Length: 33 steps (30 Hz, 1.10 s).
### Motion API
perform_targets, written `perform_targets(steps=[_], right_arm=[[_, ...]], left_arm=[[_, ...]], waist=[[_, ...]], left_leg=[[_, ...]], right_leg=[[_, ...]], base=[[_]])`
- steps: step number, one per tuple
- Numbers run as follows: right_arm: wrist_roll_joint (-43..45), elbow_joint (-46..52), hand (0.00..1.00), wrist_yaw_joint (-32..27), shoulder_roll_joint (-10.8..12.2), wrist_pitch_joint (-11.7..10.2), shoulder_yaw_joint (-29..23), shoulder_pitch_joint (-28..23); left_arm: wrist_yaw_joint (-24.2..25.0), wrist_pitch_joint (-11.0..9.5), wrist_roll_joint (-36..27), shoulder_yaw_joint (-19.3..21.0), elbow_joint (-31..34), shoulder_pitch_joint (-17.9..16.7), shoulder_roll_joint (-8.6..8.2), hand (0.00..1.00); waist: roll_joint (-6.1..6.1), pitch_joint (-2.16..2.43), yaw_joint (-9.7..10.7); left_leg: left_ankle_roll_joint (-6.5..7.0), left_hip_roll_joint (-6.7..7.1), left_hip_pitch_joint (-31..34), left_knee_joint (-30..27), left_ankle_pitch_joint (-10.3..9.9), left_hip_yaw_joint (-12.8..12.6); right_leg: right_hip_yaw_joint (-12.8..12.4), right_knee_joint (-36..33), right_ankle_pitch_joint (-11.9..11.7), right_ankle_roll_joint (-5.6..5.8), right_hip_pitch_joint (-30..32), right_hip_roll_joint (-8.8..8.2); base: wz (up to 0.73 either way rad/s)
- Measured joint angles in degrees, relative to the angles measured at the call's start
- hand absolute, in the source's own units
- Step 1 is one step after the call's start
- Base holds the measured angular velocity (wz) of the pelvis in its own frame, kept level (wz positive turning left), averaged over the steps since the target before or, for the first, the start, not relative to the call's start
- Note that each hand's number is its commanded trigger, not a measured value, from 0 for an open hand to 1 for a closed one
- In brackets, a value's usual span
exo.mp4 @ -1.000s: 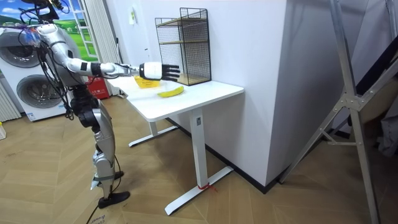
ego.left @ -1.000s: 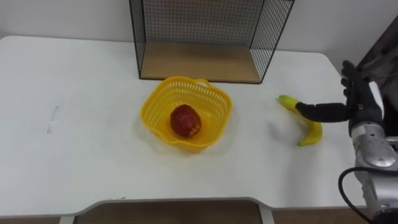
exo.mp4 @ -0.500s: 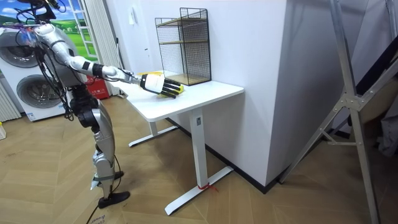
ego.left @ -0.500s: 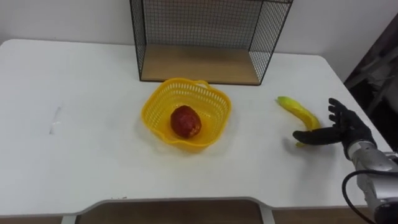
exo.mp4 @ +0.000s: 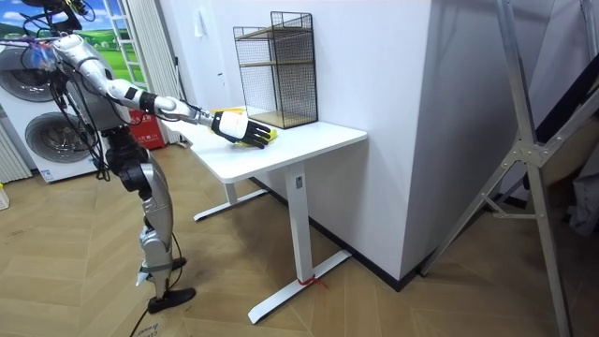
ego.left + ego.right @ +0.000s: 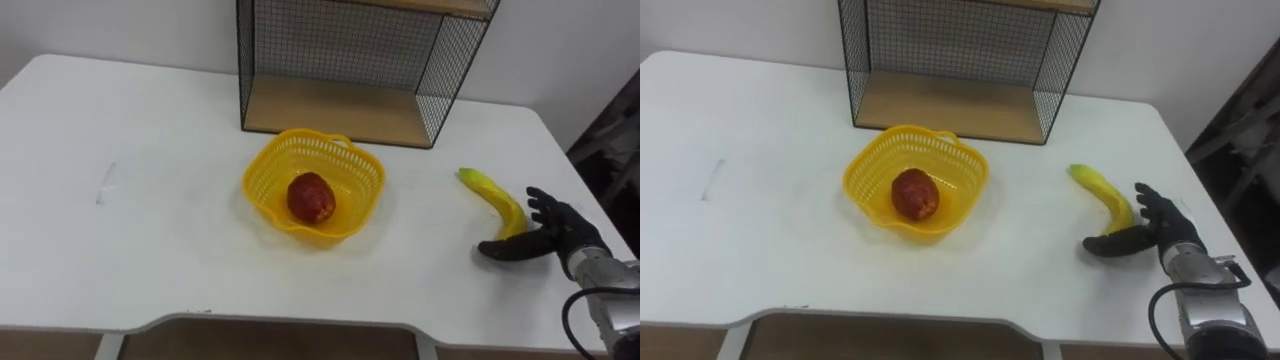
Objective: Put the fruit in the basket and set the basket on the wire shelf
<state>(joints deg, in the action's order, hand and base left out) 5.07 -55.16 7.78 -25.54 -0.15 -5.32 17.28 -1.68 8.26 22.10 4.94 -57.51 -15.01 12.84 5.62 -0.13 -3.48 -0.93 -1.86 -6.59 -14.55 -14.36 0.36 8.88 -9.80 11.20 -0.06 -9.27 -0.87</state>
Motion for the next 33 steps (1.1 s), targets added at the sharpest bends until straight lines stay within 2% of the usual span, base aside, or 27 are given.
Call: perform_targets(steps=[4, 11, 17, 27, 28, 29, 30, 31, 33], right_arm=[[4.6, -0.2, 0.00, 1.0, -0.2, -0.2, -0.4, 0.1], [5.5, -0.6, 0.00, 1.1, -0.5, -0.2, -0.3, 0.1], [6.8, -1.2, 0.00, 0.6, -0.5, -0.1, -0.3, -0.3], [6.7, -1.1, 0.00, -1.7, 0.2, 1.4, -0.3, -0.3], [6.7, -1.1, 0.04, -2.3, 0.4, 1.5, -0.3, -0.3], [6.7, -1.1, 0.54, -2.6, 0.5, 1.5, -0.3, -0.4], [6.7, -1.1, 0.85, -3.2, 0.7, 1.5, -0.3, -0.4], [6.7, -1.2, 1.00, -3.6, 0.8, 1.5, -0.3, -0.5], [6.7, -1.1, 1.00, -4.3, 1.0, 1.5, -0.3, -0.5]], left_arm=[[0.1, 0.0, 0.0, 0.0, 0.0, 0.1, 0.00, 0.00], [0.2, 0.0, 0.0, -0.3, -0.3, 0.2, 0.00, 0.00], [0.2, 0.0, 0.0, -0.6, -3.1, 1.5, -0.01, 0.00], [0.2, 0.5, 0.0, -0.6, -3.4, 1.6, -0.01, 0.00], [0.2, 0.4, 0.0, -0.6, -3.2, 1.5, -0.01, 0.00], [0.2, 0.4, 0.0, -0.6, -3.2, 1.6, -0.01, 0.00], [0.2, 0.3, 0.0, -0.6, -3.1, 1.6, -0.01, 0.00], [0.1, 0.2, 0.0, -0.6, -3.1, 1.7, -0.01, 0.00], [0.1, 0.0, 0.0, -0.6, -3.1, 1.8, -0.01, 0.00]], waist=[[-0.33, 0.05, -0.3], [-0.39, 0.08, -0.5], [-0.34, 0.04, -1.2], [0.25, 0.05, -1.7], [0.38, 0.06, -1.7], [0.45, 0.05, -1.7], [0.56, 0.04, -1.7], [0.60, 0.03, -1.6], [0.62, 0.03, -1.7]], left_leg=[[-0.02, -0.01, 0.1, 0.3, 0.0, 0.1], [-0.03, -0.02, 0.2, 0.1, 0.0, 0.2], [-0.05, -0.04, -0.1, 0.2, 0.0, 0.5], [-0.08, -0.02, -0.1, 0.1, 0.0, 0.5], [-0.08, -0.01, -0.1, 0.0, 0.0, 0.5], [-0.08, -0.01, -0.1, 0.0, 0.0, 0.5], [-0.08, 0.01, -0.1, 0.0, 0.0, 0.5], [-0.08, 0.04, -0.1, 0.0, 0.0, 0.5], [-0.08, 0.06, -0.1, 0.0, 0.0, 0.5]], right_leg=[[0.2, -0.1, 0.0, -0.03, -0.1, 0.00], [0.5, -0.2, -0.1, -0.08, -0.1, 0.00], [0.9, -0.1, -0.1, -0.12, -0.6, 0.00], [0.7, 0.1, -0.2, -0.17, -0.7, 0.00], [0.7, 0.1, -0.2, -0.17, -0.7, 0.00], [0.7, 0.1, -0.2, -0.16, -0.7, 0.00], [0.7, 0.1, -0.2, -0.16, -0.7, 0.00], [0.6, 0.1, -0.2, -0.16, -0.7, -0.01], [0.6, 0.1, -0.2, -0.15, -0.7, -0.02]], base=[[0.01], [0.00], [0.02], [0.00], [0.00], [0.00], [0.00], [0.00], [0.00]])
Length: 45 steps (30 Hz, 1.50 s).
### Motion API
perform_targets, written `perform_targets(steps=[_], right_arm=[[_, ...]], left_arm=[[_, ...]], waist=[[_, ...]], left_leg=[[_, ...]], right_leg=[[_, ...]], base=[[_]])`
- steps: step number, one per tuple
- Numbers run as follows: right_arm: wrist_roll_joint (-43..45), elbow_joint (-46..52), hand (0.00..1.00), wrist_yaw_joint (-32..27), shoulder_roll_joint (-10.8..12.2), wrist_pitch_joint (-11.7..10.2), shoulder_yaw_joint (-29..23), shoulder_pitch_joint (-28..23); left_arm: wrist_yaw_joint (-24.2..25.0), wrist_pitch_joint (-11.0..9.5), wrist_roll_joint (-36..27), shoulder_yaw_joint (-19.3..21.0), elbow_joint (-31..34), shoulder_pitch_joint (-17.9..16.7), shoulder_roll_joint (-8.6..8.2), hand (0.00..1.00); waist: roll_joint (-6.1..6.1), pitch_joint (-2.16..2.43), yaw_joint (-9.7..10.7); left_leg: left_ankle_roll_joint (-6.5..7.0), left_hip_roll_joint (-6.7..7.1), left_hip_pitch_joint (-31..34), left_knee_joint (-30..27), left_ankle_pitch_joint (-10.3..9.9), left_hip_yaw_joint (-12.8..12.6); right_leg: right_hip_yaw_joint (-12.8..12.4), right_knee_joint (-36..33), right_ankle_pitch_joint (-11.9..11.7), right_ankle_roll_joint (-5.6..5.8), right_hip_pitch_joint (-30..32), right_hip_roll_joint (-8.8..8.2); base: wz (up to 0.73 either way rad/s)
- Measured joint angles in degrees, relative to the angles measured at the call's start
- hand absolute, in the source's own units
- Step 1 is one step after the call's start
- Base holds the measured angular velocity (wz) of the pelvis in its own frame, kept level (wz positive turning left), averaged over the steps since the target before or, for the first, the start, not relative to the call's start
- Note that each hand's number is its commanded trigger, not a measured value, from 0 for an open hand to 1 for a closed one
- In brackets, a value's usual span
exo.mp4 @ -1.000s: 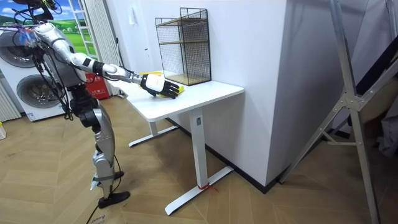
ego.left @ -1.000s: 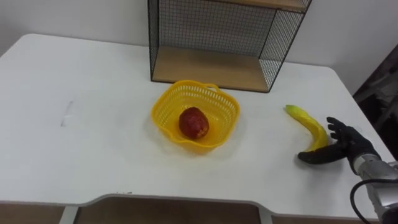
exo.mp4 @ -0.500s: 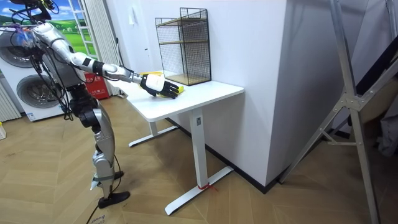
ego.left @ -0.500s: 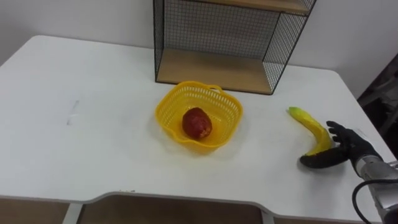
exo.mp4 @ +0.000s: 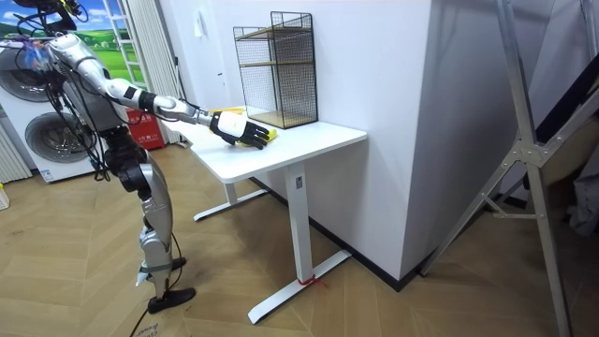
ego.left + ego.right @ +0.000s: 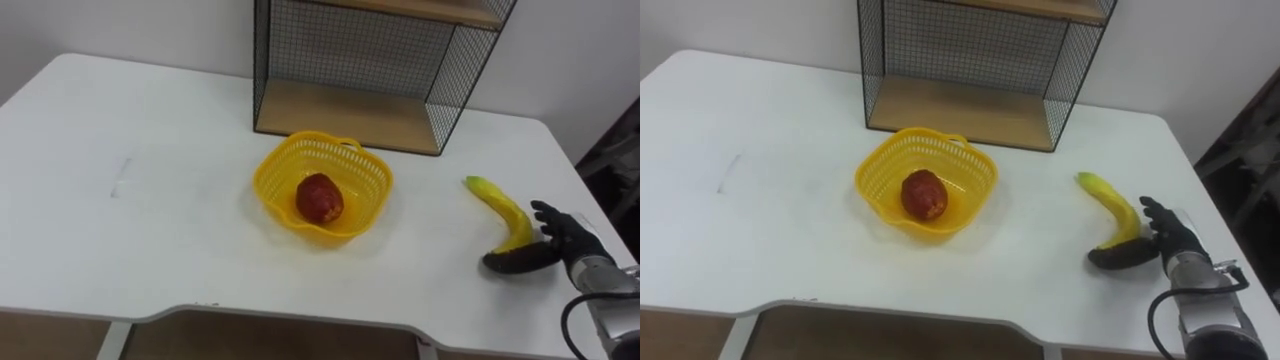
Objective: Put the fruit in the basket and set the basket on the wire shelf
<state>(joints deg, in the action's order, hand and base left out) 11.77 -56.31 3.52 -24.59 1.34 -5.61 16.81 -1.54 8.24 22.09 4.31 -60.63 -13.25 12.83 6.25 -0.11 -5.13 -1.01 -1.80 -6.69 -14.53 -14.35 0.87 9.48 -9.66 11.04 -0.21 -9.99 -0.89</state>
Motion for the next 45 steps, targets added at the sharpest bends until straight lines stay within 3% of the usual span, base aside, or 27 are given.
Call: perform_targets(steps=[10, 16, 38, 43, 45], right_arm=[[6.5, 0.5, 1.00, -7.1, -0.1, -0.1, 2.0, 0.0], [8.1, 0.9, 1.00, -6.9, 0.0, -0.2, 2.8, 0.0], [8.4, 1.8, 1.00, -7.0, 0.0, -0.4, 3.5, 0.0], [3.9, 4.0, 1.00, -5.9, 0.0, -0.4, 4.5, 0.0], [2.3, 6.0, 1.00, -5.7, 0.0, 0.1, 5.4, -0.2]], left_arm=[[0.0, -0.7, 0.0, 0.0, 0.1, 0.4, 0.02, 0.00], [0.0, -1.5, 0.0, 0.0, 0.1, 1.2, 0.06, 0.00], [1.0, -1.6, 0.0, 0.0, 0.1, 1.3, 0.77, 0.00], [0.9, -1.9, 0.0, -0.1, 0.0, 1.5, 0.80, 0.00], [0.6, -2.3, 0.0, -0.3, 0.0, 1.5, 0.79, 0.00]], waist=[[-0.08, 0.03, -0.1], [-0.37, 0.07, 0.0], [-0.78, 0.10, 0.0], [-1.81, 0.54, 0.1], [-2.10, 0.47, 0.1]], left_leg=[[0.00, 0.00, 0.0, -0.4, 0.0, 0.0], [0.00, -0.01, 0.1, -0.2, 0.0, 0.0], [0.00, -0.04, 0.2, 0.1, 0.0, -0.1], [0.00, -0.19, 0.2, 0.2, 0.0, -0.8], [0.01, -0.23, 0.1, 0.4, 0.0, -1.2]], right_leg=[[0.1, 0.1, 0.0, 0.02, 0.2, 0.01], [0.0, 0.0, 0.0, 0.02, 0.5, 0.01], [-0.1, -0.1, 0.0, 0.02, 0.5, 0.04], [-0.9, -0.4, -0.1, 0.00, 0.8, 0.17], [-1.3, -0.6, -0.1, 0.00, 0.9, 0.16]], base=[[0.00], [0.00], [0.00], [-0.08], [-0.09]])
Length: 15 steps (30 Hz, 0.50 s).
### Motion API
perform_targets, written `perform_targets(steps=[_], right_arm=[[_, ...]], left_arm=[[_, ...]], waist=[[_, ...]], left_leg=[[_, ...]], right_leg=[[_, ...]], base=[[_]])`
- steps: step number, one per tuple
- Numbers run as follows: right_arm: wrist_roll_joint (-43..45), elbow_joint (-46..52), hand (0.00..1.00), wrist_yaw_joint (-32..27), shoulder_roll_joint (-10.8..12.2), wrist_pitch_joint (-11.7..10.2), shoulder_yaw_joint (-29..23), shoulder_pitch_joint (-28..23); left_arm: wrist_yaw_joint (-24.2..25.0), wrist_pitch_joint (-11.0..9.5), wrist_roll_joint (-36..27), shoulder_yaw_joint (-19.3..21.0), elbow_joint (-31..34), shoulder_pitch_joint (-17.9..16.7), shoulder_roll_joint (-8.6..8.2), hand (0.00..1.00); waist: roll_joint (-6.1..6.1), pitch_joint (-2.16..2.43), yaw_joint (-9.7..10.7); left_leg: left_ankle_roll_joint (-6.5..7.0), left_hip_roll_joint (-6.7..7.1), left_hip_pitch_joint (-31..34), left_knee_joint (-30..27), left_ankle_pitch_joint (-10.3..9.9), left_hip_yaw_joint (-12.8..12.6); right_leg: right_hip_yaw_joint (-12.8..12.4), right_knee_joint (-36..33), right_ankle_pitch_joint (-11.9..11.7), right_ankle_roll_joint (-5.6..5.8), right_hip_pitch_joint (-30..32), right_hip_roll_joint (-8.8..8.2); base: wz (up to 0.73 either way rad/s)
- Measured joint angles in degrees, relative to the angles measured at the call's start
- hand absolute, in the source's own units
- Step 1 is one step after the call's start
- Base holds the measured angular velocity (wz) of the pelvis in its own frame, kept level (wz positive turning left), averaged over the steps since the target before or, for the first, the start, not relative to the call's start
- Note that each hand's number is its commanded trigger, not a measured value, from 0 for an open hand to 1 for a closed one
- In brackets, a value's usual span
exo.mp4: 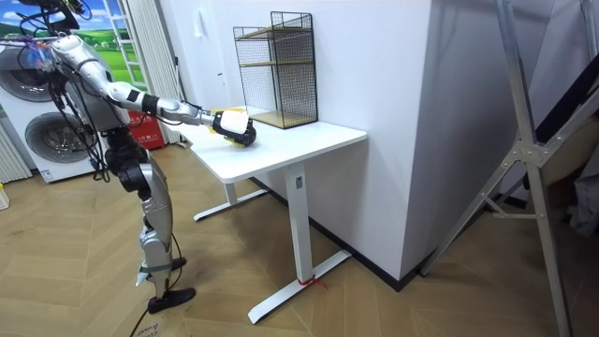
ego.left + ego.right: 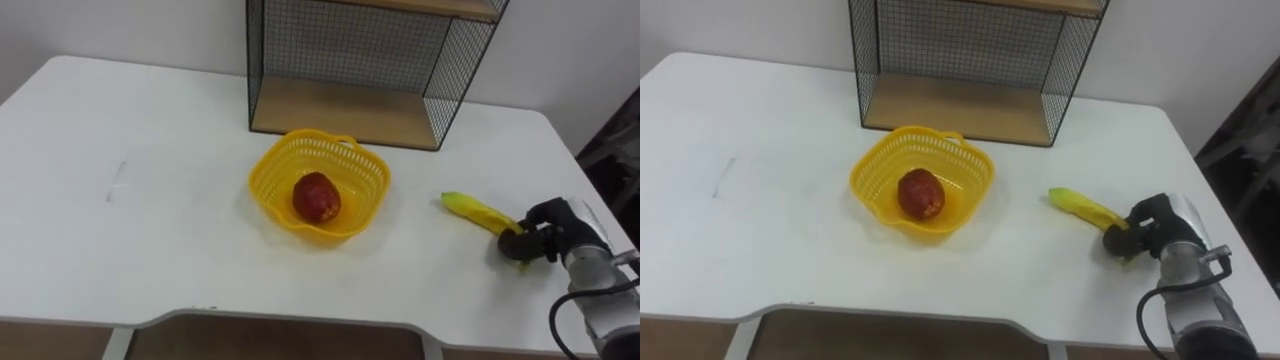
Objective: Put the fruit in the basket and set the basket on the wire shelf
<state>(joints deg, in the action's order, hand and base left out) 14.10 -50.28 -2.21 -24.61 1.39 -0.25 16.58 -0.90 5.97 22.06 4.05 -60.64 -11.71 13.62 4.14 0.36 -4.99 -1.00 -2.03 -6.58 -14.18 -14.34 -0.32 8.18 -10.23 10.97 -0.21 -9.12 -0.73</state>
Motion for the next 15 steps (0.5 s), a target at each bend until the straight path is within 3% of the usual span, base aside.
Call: perform_targets(steps=[5, 7, 15], right_arm=[[-2.8, 8.2, 1.00, 1.2, 0.3, 0.7, 1.4, -3.4], [-6.3, 12.3, 1.00, 1.6, 1.5, 0.7, 1.4, -5.2], [-15.9, 27.2, 1.00, 1.5, 3.6, 0.5, 0.7, -7.2]], left_arm=[[-1.1, 0.0, 0.0, -0.2, 0.1, -0.2, -0.03, 0.00], [-1.4, 0.0, 0.0, -0.4, 0.1, -0.3, -0.04, 0.00], [-2.1, -0.1, 0.1, 0.4, 0.9, -0.7, -1.14, 0.00]], waist=[[-0.72, -0.27, 0.0], [-0.80, -0.34, 0.2], [-0.81, -0.29, 0.3]], left_leg=[[0.01, -0.05, -0.1, -0.1, 0.0, -0.4], [0.02, -0.09, -0.1, -0.1, 0.0, -0.6], [0.08, -0.04, 0.1, 0.0, 0.1, -1.0]], right_leg=[[-0.2, -0.4, 0.0, 0.00, 0.2, -0.09], [-0.3, -0.4, 0.0, 0.01, 0.2, -0.08], [-1.1, -0.4, 0.0, 0.06, 1.2, -0.06]], base=[[-0.03], [0.00], [-0.03]])
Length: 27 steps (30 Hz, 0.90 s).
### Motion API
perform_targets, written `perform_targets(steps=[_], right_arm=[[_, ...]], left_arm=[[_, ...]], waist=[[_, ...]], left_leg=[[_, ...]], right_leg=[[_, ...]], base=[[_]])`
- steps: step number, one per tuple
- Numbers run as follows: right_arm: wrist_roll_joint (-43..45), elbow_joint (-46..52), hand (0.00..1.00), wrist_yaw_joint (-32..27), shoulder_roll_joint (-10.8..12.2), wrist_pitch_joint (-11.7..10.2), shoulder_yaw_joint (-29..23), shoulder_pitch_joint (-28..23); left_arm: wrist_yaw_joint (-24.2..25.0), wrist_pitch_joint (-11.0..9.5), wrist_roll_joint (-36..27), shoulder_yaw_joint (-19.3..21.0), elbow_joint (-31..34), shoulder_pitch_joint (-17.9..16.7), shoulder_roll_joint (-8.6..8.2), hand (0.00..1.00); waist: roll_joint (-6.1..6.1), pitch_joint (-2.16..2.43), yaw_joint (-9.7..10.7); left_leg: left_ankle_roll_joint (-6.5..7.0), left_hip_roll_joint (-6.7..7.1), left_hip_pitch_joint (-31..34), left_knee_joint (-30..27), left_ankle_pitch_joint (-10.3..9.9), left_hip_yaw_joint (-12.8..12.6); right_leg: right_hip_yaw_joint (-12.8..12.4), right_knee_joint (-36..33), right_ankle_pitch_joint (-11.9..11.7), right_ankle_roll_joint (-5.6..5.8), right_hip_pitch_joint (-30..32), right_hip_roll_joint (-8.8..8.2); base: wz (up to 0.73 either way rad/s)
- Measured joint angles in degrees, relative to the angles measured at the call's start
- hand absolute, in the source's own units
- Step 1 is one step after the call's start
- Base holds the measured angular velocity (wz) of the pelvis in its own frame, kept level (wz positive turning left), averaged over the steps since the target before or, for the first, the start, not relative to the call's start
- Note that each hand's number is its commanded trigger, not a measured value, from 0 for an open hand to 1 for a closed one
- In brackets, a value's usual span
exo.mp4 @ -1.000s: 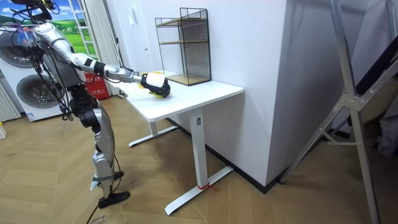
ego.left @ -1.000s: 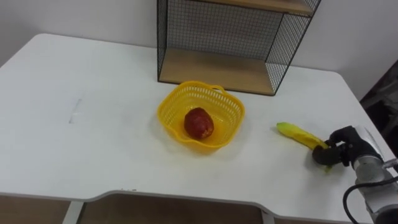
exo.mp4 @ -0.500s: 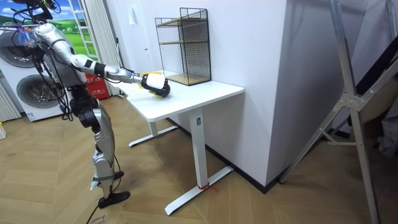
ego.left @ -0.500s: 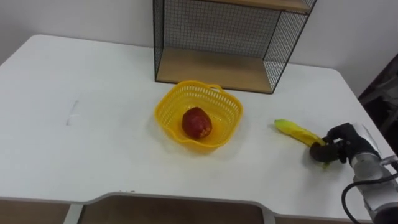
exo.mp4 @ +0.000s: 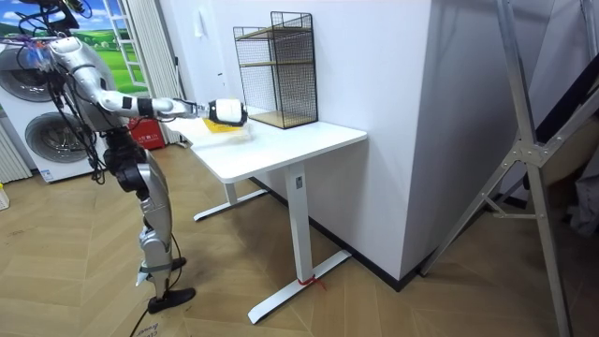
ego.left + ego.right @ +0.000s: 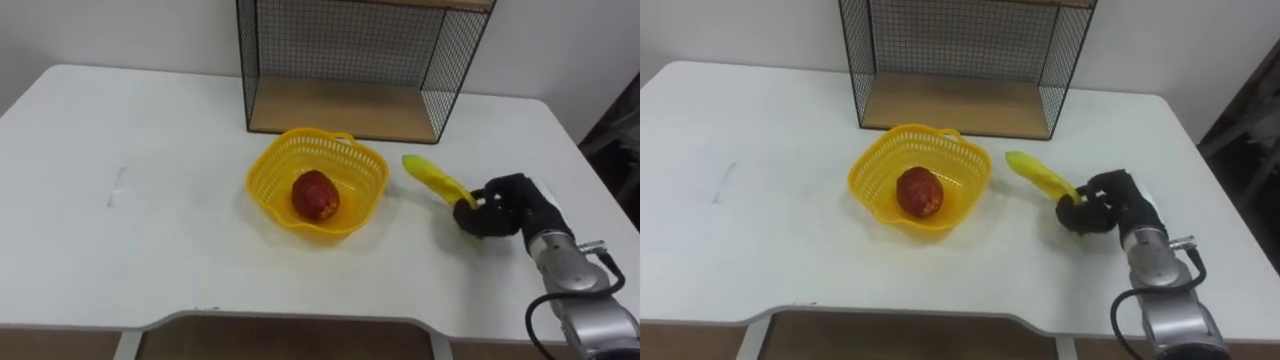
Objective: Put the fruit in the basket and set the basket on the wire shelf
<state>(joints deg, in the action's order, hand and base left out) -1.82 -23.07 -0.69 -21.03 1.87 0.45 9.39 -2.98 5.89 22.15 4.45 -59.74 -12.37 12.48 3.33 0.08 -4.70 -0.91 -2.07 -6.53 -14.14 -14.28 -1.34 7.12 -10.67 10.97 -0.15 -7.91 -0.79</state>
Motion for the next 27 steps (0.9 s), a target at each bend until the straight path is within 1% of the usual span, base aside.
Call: perform_targets(steps=[2, 4, 9, 10, 12, 13, 17, 20, 23, 24, 27], right_arm=[[-2.0, 2.8, 1.00, -0.4, 0.0, -0.6, -0.1, 0.0], [-3.3, 6.2, 1.00, -1.0, 0.1, -0.7, -0.1, 0.0], [-3.3, 11.9, 1.00, -2.8, 0.1, -0.7, 0.0, -0.1], [-3.3, 13.3, 1.00, -3.5, 0.1, -0.7, 0.0, -0.1], [-3.2, 15.0, 1.00, -4.1, 0.1, -0.7, 0.0, -0.1], [-2.7, 16.3, 1.00, -4.2, 0.1, -0.7, 0.0, -0.1], [-1.5, 20.2, 1.00, -4.0, 0.1, -0.7, 0.0, -0.1], [1.9, 23.9, 1.00, -4.0, 0.1, -0.7, 0.1, -0.1], [4.8, 26.8, 1.00, -3.5, 0.1, -1.2, 0.6, -0.1], [5.1, 27.0, 1.00, -3.1, 0.1, -1.8, 1.0, -0.1], [7.6, 27.1, 1.00, -2.0, 0.1, -1.8, 2.6, 0.0]], left_arm=[[-0.4, -0.1, 0.0, -0.1, 0.4, 0.0, -0.06, 0.00], [-0.7, -0.1, 0.0, -0.1, 0.8, -0.3, -0.21, 0.00], [-1.9, 0.0, 0.0, -0.2, 0.5, -1.0, -0.42, 0.00], [-2.0, 0.0, 0.0, -0.2, 0.3, -1.0, -0.43, 0.00], [-2.1, 0.0, -0.1, -0.3, 0.3, -1.1, -0.44, 0.00], [-2.3, 0.0, -0.1, -0.4, 0.4, -1.3, -0.44, 0.00], [-2.6, 0.0, 0.0, -1.3, 0.4, -1.4, -0.62, 0.00], [-2.6, 0.0, 0.0, -1.4, 0.2, -1.4, -0.99, 0.00], [-2.6, 0.0, 0.0, -1.4, 0.2, -1.2, -1.19, 0.00], [-2.6, -0.1, 0.0, -1.4, 0.2, -1.0, -1.30, 0.00], [-2.7, -0.4, -0.1, -2.5, 0.1, -0.5, -1.31, 0.00]], waist=[[-0.02, 0.09, -0.1], [0.14, 0.19, -0.2], [-0.08, 0.04, 0.1], [-0.30, -0.11, 0.3], [-0.51, -0.20, 0.6], [-0.58, -0.21, 1.0], [-0.59, -0.20, 1.3], [-0.53, -0.16, 1.3], [-0.54, -0.14, 0.9], [-0.49, -0.12, 0.5], [-0.29, -0.04, -0.4]], left_leg=[[0.00, 0.00, -0.2, 0.5, 0.0, 0.0], [0.01, 0.00, -0.2, 0.5, 0.0, -0.1], [0.02, 0.00, -0.1, 0.6, 0.0, -0.3], [0.02, 0.00, -0.1, 0.6, 0.0, -0.2], [0.01, -0.01, -0.1, 0.6, 0.0, -0.2], [0.02, -0.02, -0.1, 0.7, 0.0, -0.1], [0.01, -0.02, -0.1, 1.3, 0.1, -0.3], [0.01, -0.03, -0.3, 1.4, 0.1, -0.6], [0.02, -0.09, -0.4, 1.4, 0.2, -1.0], [0.04, -0.09, -0.5, 1.4, 0.2, -1.2], [0.05, -0.09, -0.5, 1.4, 0.2, -1.2]], right_leg=[[0.1, 0.1, 0.0, 0.00, -0.2, 0.01], [0.0, 0.1, 0.0, 0.01, -0.3, 0.01], [-0.1, 0.1, 0.0, 0.04, -0.3, 0.01], [-0.1, 0.1, 0.0, 0.04, -0.3, 0.01], [-0.1, 0.0, 0.0, 0.04, -0.3, 0.01], [0.0, 0.0, 0.0, 0.04, -0.3, 0.01], [-0.4, 0.1, 0.0, 0.04, -0.2, 0.03], [-0.9, 0.0, 0.0, 0.04, -0.1, 0.10], [-1.1, -0.1, 0.0, 0.04, 0.1, 0.13], [-1.3, -0.2, 0.0, 0.04, 0.2, 0.13], [-1.3, -0.2, 0.0, 0.05, 0.2, 0.14]], base=[[0.00], [0.00], [-0.01], [0.00], [0.00], [0.00], [-0.02], [-0.05], [-0.08], [-0.06], [-0.02]])
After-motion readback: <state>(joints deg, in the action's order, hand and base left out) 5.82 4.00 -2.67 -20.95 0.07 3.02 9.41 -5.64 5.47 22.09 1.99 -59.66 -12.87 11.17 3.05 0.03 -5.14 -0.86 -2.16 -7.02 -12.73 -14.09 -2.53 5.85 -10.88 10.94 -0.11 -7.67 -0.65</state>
